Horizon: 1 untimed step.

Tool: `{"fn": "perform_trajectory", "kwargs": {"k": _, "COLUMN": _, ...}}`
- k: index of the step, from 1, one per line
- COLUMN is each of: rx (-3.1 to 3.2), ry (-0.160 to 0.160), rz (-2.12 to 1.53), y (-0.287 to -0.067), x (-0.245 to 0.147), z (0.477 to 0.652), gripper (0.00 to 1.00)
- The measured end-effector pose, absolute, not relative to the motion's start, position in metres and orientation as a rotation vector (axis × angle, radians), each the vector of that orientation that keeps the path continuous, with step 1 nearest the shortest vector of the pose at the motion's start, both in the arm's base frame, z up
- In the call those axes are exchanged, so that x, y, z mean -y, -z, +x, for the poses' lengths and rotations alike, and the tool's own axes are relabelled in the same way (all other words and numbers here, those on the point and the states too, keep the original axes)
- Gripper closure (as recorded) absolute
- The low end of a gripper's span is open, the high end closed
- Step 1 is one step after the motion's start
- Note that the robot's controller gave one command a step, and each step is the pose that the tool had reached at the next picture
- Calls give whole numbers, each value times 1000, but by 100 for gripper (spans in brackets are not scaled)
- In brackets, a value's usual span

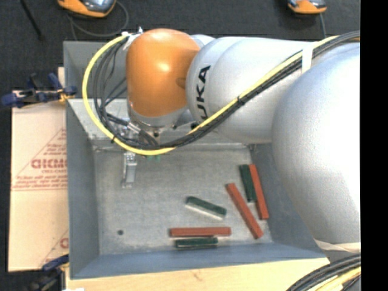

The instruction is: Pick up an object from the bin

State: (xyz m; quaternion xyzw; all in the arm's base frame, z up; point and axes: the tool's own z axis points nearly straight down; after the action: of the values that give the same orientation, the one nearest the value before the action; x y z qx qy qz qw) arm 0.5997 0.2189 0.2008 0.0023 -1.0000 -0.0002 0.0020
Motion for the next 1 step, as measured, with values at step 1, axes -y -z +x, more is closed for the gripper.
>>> {"fn": "perform_trajectory", "kwargs": {"k": 1, "rx": 3137, "ry": -5, "rz": -61, "y": -198, "x": -120, "z": 520, "gripper": 0}}
